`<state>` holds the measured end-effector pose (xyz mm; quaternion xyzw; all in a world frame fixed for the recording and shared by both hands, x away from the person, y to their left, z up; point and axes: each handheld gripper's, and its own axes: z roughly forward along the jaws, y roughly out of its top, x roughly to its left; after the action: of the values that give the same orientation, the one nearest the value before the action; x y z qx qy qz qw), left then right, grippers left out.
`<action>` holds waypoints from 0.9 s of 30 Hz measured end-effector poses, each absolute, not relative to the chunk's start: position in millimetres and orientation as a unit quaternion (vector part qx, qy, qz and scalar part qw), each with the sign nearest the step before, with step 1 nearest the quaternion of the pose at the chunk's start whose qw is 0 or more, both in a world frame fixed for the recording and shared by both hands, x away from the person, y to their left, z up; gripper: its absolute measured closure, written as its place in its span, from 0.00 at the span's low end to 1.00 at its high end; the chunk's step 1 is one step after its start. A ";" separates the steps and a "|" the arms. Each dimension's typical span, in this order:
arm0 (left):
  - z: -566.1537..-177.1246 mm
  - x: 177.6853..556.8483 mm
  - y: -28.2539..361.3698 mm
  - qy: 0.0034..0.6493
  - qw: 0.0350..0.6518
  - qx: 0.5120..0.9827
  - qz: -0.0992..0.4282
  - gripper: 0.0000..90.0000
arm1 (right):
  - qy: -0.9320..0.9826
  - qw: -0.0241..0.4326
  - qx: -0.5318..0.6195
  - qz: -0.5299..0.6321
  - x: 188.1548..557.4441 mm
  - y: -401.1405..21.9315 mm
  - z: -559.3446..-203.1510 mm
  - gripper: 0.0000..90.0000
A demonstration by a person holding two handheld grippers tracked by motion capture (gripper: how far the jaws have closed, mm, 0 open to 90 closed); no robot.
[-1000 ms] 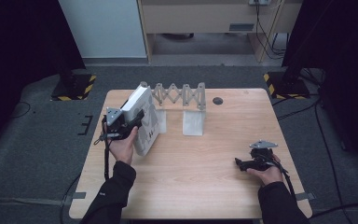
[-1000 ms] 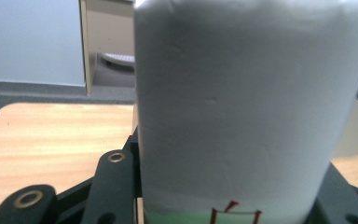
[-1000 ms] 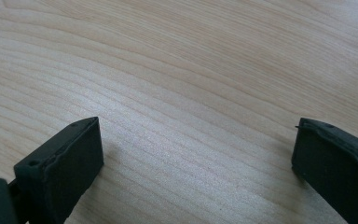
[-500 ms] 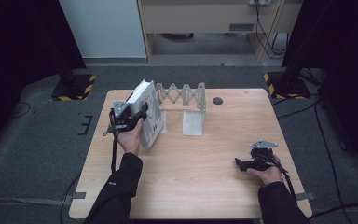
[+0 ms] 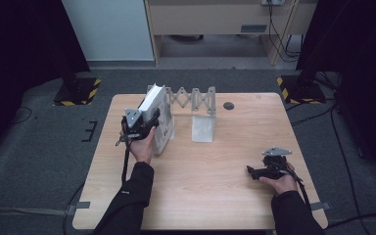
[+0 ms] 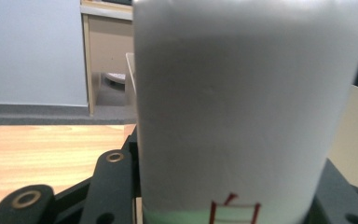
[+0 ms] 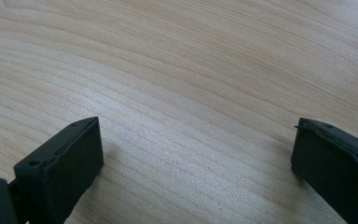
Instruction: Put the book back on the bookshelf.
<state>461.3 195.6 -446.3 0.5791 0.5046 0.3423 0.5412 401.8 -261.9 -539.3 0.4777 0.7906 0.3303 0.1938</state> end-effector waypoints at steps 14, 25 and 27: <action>-456.7 443.4 190.3 0.473 0.537 0.601 0.357 0.56 | 0.791 0.196 0.477 0.330 400.8 -261.8 -539.5 0.03; -462.0 431.9 190.2 0.480 0.533 0.594 0.365 0.56 | 0.791 0.196 0.477 0.330 400.8 -261.7 -539.5 0.03; -462.0 429.2 189.8 0.485 0.528 0.588 0.375 0.57 | 0.791 0.196 0.477 0.330 400.8 -261.7 -539.5 0.03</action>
<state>429.2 189.8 -462.0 0.5880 0.4851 0.3747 0.5278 400.8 -261.7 -539.5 0.4768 0.7909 0.3298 0.1960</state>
